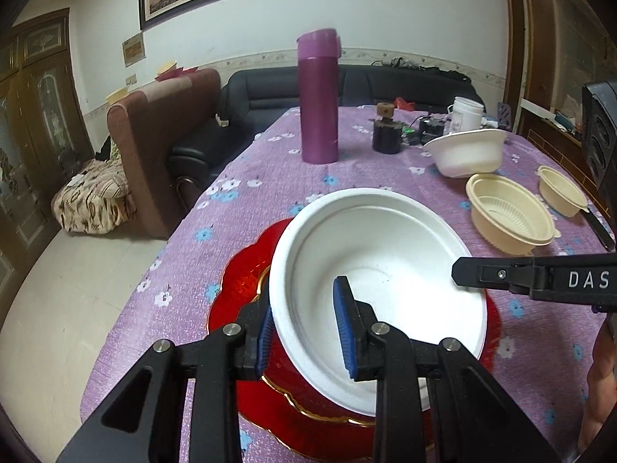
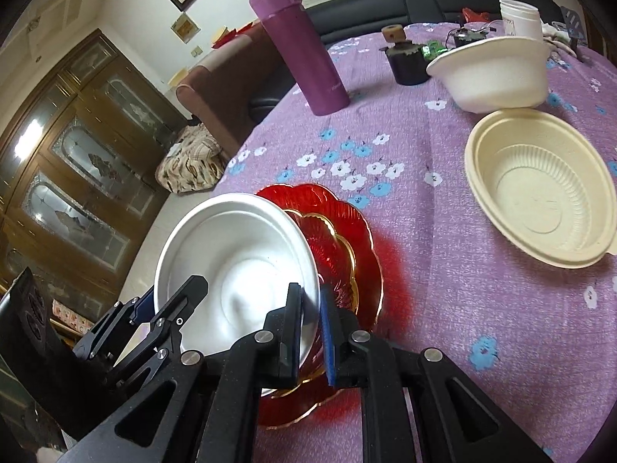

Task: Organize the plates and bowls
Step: 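Lower the white plate onto the red plates and open the left gripper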

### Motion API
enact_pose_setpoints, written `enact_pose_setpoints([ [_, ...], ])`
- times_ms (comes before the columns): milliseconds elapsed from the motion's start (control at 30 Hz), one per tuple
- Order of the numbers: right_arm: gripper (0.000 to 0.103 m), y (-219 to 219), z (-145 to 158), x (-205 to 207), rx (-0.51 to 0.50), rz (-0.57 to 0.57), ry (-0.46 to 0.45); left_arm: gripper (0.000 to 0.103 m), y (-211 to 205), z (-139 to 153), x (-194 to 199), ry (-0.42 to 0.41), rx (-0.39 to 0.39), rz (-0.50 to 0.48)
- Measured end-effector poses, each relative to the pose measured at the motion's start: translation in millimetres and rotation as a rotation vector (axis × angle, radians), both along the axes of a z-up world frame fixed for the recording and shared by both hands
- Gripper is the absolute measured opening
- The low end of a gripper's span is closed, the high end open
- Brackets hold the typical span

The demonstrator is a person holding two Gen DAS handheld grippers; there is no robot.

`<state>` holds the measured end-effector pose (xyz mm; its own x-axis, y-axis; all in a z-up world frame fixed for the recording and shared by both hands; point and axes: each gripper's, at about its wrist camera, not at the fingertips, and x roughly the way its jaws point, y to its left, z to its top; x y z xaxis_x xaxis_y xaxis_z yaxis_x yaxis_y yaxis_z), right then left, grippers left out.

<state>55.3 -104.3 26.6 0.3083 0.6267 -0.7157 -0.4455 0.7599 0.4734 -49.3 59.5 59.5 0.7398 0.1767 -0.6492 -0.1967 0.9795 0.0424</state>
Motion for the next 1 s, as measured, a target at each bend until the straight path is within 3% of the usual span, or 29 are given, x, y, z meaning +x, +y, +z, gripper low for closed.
enact_pose_setpoints([
  [300,0.013,10.8,-13.0,5.9,-0.020,0.006,0.014,0.027,9.0,-13.3,6.8,0.036,-0.024,0.026],
  [433,0.013,11.6,-13.6,7.2,-0.019,0.015,0.008,0.035,10.6,-13.1,7.6,0.035,-0.023,0.034],
  [667,0.019,4.4,-10.9,6.8,-0.001,0.013,-0.004,0.040,13.0,-7.4,3.6,0.021,-0.021,0.054],
  [833,0.019,-28.6,0.9,6.1,0.054,-0.042,-0.026,0.042,9.9,6.4,-5.0,-0.019,-0.008,0.062],
  [1000,0.019,-78.2,1.0,23.0,0.085,-0.176,-0.016,0.044,-5.6,16.2,-9.7,-0.043,-0.003,0.025],
])
